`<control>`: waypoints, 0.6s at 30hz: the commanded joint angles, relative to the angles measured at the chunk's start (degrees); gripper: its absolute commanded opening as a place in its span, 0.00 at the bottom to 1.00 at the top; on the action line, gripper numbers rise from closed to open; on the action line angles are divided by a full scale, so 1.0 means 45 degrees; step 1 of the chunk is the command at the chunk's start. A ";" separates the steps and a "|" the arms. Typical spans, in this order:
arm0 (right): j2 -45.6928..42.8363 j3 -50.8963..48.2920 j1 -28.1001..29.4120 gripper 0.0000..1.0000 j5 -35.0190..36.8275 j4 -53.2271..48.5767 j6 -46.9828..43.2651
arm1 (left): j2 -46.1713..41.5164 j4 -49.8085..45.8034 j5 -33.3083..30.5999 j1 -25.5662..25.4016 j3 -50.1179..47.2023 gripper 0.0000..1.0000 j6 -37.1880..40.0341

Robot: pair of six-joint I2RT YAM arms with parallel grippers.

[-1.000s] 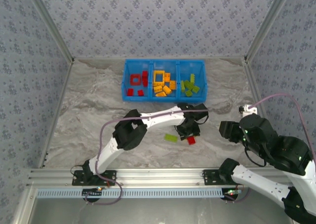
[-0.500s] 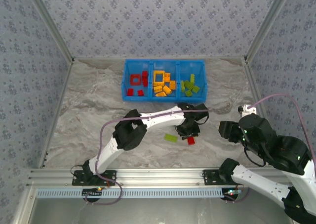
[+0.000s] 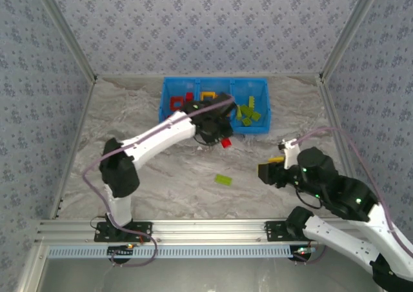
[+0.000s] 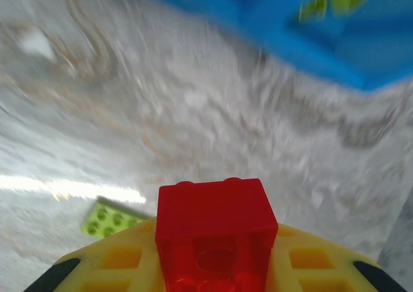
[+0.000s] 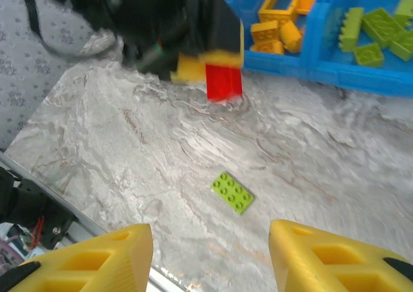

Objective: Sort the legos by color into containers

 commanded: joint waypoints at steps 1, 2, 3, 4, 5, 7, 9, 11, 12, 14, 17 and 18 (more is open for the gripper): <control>0.0221 -0.1558 0.0533 0.53 -0.0431 0.5092 -0.1857 | -0.0709 -0.1731 -0.1007 0.1188 -0.0410 0.21 0.1197; 0.0423 -0.2215 0.0877 0.54 -0.0113 0.6651 -0.2266 | -0.0875 -0.1585 -0.1142 0.1611 -0.0553 0.22 0.2057; 0.0779 -0.2736 0.1295 0.55 0.0380 0.8078 -0.2782 | -0.0972 -0.1613 -0.1298 0.2059 -0.0662 0.22 0.2746; 0.1307 -0.3021 0.1671 0.55 0.0870 0.9086 -0.3236 | -0.1003 -0.1645 -0.1465 0.2452 -0.0720 0.22 0.3229; 0.2057 -0.3189 0.2137 0.56 0.1474 1.0125 -0.3765 | -0.1024 -0.1290 -0.1460 0.2905 -0.0870 0.22 0.4008; 0.3683 -0.2932 0.2840 0.56 0.2703 1.1334 -0.4607 | -0.0869 -0.1125 -0.1533 0.3703 -0.0971 0.22 0.4945; 0.5524 -0.2277 0.3298 0.57 0.3525 1.1979 -0.4885 | -0.0417 -0.0929 -0.1497 0.4462 -0.0916 0.22 0.5693; 0.6786 -0.1785 0.3532 0.57 0.3951 1.2530 -0.4937 | 0.0249 -0.0816 -0.1294 0.5092 -0.0621 0.21 0.6146; 0.7296 -0.1633 0.3681 0.57 0.4312 1.2868 -0.4963 | 0.0649 -0.0568 -0.1096 0.5331 -0.0450 0.21 0.6485; 0.8175 -0.1350 0.3793 0.58 0.4912 1.3354 -0.4905 | 0.1505 -0.0529 -0.1113 0.5623 0.0231 0.21 0.6938; 0.9227 -0.1006 0.3887 0.58 0.5918 1.3834 -0.4789 | 0.2839 -0.0619 -0.1317 0.5804 0.1449 0.21 0.7432; 0.9559 -0.0873 0.3914 0.58 0.6208 1.3964 -0.4773 | 0.3227 -0.0624 -0.1340 0.5860 0.1821 0.21 0.7499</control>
